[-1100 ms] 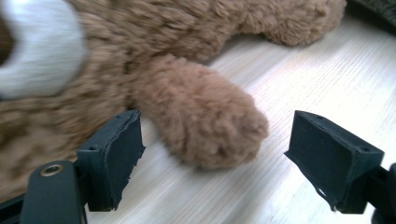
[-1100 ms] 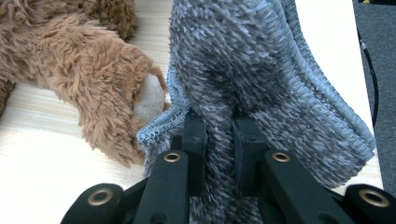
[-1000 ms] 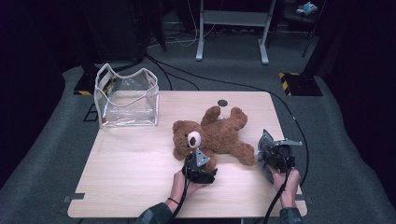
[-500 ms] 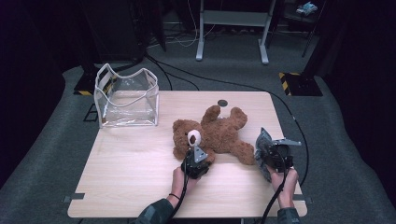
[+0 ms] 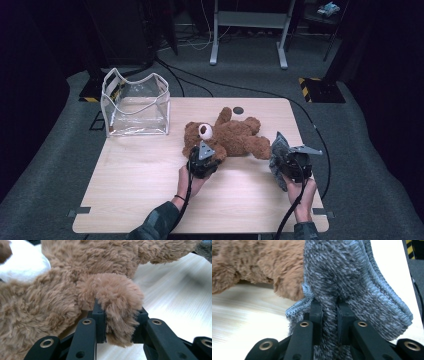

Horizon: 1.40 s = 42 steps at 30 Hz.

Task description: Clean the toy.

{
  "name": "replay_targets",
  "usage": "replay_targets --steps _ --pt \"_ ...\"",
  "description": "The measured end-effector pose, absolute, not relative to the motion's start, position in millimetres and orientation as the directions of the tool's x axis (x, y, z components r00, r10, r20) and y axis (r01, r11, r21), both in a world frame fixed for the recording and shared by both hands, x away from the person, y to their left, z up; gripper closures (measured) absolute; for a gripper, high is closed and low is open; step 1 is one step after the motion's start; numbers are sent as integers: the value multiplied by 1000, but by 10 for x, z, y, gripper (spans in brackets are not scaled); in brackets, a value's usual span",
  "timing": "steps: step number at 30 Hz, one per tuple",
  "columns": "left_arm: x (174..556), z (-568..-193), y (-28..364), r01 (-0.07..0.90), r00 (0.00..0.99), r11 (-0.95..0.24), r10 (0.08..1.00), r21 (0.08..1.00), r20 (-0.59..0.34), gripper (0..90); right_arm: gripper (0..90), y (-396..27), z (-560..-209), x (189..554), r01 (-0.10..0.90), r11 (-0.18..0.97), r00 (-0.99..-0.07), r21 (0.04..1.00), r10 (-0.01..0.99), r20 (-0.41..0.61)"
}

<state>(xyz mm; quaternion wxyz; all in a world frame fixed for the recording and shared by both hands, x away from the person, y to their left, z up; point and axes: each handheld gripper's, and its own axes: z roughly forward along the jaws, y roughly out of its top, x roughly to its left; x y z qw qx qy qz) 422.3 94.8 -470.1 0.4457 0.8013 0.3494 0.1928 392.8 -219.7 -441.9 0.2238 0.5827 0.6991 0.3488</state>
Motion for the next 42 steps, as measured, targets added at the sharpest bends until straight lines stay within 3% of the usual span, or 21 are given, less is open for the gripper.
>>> replay_targets --steps 16,24,30,36,42 --pt "4571 -4327 1019 411 725 -394 688 822 -33 711 779 -1845 -4229 4000 597 116 -308 794 947 94" --pt "4643 -4285 984 423 730 -412 683 807 -34 704 778 -1250 -4145 4298 559 214 -412 801 910 45" --pt "4691 -4244 977 438 730 -429 682 790 -34 705 778 -902 -4228 4600 572 262 -435 777 900 16" --pt "4724 -4217 1012 448 734 -432 677 783 -47 706 780 -898 -4276 4774 605 239 -394 759 919 25" --pt "4754 -4199 1037 447 737 -438 674 780 -44 707 781 -1224 -4254 4836 635 179 -292 751 956 19"
